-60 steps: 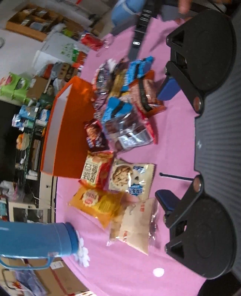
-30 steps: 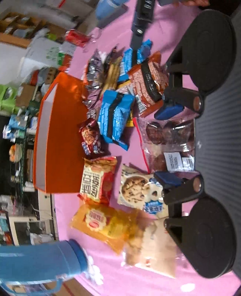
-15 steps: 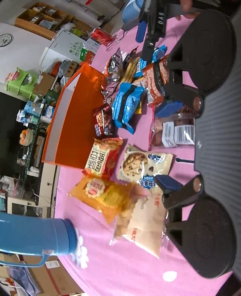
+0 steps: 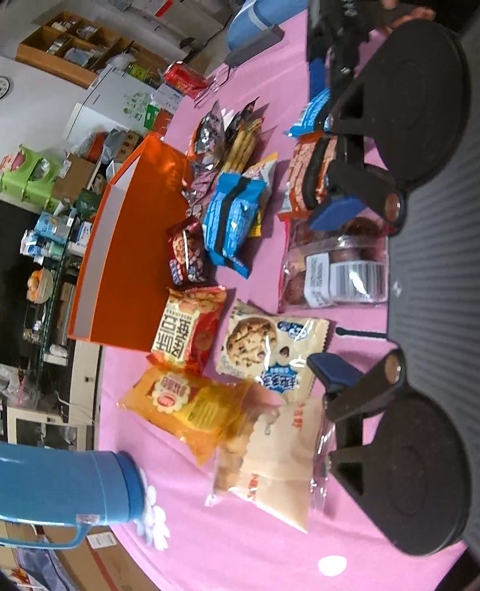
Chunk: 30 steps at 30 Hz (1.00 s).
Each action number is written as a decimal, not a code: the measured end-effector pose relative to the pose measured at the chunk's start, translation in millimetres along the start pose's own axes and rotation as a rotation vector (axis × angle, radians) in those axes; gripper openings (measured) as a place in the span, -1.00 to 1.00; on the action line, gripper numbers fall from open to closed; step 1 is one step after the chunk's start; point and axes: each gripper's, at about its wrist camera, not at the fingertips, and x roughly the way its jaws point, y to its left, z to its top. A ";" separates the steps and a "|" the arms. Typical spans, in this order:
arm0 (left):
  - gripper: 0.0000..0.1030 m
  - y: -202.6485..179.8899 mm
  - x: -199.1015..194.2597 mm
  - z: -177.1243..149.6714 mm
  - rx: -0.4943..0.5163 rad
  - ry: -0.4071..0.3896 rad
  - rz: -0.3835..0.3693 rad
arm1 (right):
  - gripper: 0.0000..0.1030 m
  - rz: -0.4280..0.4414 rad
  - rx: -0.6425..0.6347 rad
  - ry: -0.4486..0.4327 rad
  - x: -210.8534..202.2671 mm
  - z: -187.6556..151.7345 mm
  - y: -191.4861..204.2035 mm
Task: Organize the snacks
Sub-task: 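Grasp the blue-black wrapped biscuit with the right tool while the left tool grasps the clear barcode cookie bag, then carry both packets over the orange box and open both tools to release them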
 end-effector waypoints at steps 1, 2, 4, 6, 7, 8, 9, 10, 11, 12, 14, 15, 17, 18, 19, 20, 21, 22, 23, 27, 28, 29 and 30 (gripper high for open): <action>0.49 -1.9 -1.4 -0.4 0.009 0.000 -0.002 | 0.79 -0.006 0.014 -0.002 -6.5 -8.0 3.9; 0.60 -3.8 -2.8 -0.3 0.018 0.000 -0.003 | 0.79 -0.013 0.024 -0.010 -11.4 -14.0 6.7; 0.65 -8.1 -4.2 0.1 0.042 0.006 -0.023 | 0.79 -0.044 0.005 -0.027 -19.4 -21.0 13.8; 0.65 -12.6 -3.0 -0.7 0.058 0.015 -0.037 | 0.79 -0.104 -0.062 -0.039 -21.6 -22.2 22.5; 0.65 -14.4 -0.6 -1.7 0.061 0.022 -0.037 | 0.79 -0.130 -0.100 -0.028 -19.7 -21.9 25.6; 0.65 -16.4 3.2 -3.1 0.063 0.034 -0.035 | 0.79 -0.150 -0.128 -0.017 -15.9 -19.9 28.8; 0.65 -18.1 7.5 -4.4 0.064 0.048 -0.031 | 0.79 -0.167 -0.152 -0.011 -12.2 -21.1 31.5; 0.65 -19.7 12.8 -5.9 0.064 0.064 -0.026 | 0.79 -0.171 -0.168 -0.008 -8.7 -23.5 33.6; 0.65 -20.7 17.5 -7.2 0.062 0.074 -0.018 | 0.75 -0.172 -0.176 -0.009 -7.1 -26.4 33.6; 0.65 -21.3 22.3 -8.4 0.057 0.082 -0.004 | 0.73 -0.179 -0.182 -0.017 -4.8 -30.4 33.8; 0.65 -24.3 27.6 -10.1 0.063 0.067 0.026 | 0.69 -0.220 -0.223 -0.042 -2.4 -34.7 38.7; 0.62 -25.4 29.2 -10.0 0.068 0.064 0.038 | 0.62 -0.248 -0.252 -0.041 -1.1 -36.8 42.0; 0.48 -29.6 31.1 -10.4 0.084 0.058 0.056 | 0.59 -0.278 -0.275 -0.054 -0.7 -39.0 44.0; 0.22 -31.9 31.0 -10.7 0.100 0.057 0.051 | 0.48 -0.281 -0.271 -0.061 -1.7 -39.6 43.6; 0.15 -34.4 29.8 -11.5 0.116 0.060 0.039 | 0.38 -0.291 -0.263 -0.070 -2.9 -39.7 43.2; 0.14 -35.7 28.3 -12.3 0.126 0.067 0.038 | 0.10 -0.304 -0.248 -0.080 -5.1 -38.2 41.1; 0.13 -37.5 26.4 -14.2 0.146 0.074 0.043 | -0.31 -0.325 -0.227 -0.092 -8.8 -37.4 38.2; 0.13 -38.4 23.6 -16.6 0.163 0.079 0.046 | -0.40 -0.346 -0.198 -0.104 -12.3 -36.7 33.6; 0.13 -38.5 20.4 -19.3 0.172 0.085 0.048 | -0.44 -0.363 -0.168 -0.111 -13.1 -36.3 29.1; 0.24 -32.6 6.3 -32.1 0.205 0.089 0.055 | -0.47 -0.423 -0.053 -0.144 -30.3 -39.9 9.0; 0.34 -32.4 5.2 -34.2 0.219 0.087 0.078 | -0.46 -0.415 -0.040 -0.149 -32.8 -40.9 7.0; 0.44 -32.2 5.4 -35.5 0.230 0.087 0.104 | -0.40 -0.413 -0.036 -0.151 -32.8 -40.5 6.5; 0.50 -32.5 6.0 -36.2 0.234 0.089 0.126 | -0.21 -0.411 -0.041 -0.150 -31.6 -40.2 7.5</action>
